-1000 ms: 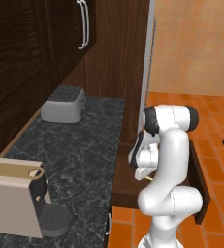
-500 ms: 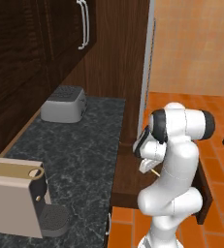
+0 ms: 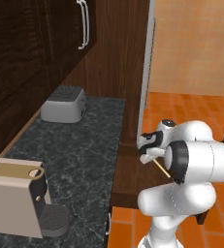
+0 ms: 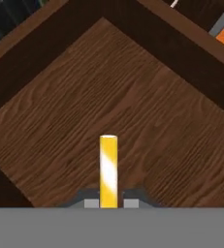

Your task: Take a straw from the drawer in front and place it inside the glass cup on the dining counter.

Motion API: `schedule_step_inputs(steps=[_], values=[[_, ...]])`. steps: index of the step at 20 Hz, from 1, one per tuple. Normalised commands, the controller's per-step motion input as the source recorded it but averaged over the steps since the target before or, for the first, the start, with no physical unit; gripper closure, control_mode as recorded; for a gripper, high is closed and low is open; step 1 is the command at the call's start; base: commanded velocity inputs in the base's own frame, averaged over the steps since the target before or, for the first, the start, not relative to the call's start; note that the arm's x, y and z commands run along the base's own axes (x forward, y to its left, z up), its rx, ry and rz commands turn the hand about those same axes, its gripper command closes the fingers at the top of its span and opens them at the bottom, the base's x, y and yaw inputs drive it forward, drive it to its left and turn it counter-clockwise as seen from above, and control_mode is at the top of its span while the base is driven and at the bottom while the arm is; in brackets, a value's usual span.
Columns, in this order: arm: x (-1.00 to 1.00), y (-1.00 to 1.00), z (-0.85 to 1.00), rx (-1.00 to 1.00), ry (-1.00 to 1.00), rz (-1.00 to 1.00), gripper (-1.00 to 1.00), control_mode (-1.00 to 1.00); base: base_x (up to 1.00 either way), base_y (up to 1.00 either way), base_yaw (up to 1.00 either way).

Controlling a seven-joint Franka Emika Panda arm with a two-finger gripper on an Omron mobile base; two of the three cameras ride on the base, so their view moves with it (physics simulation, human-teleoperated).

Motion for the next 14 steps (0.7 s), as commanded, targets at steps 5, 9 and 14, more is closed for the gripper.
schedule_step_inputs(steps=[5, 9, 14], values=[[-0.02, 0.0, 1.0, 0.0, 0.0, -0.13, 1.0, -1.0, 0.0, 0.0, 0.0], [-0.44, 0.0, 1.0, 0.03, 0.01, -0.13, 1.0, -1.0, 0.0, 0.0, 0.0], [-0.92, -0.01, 1.0, 0.05, 0.0, -0.12, 1.0, -1.0, 0.0, 0.0, 0.0]])
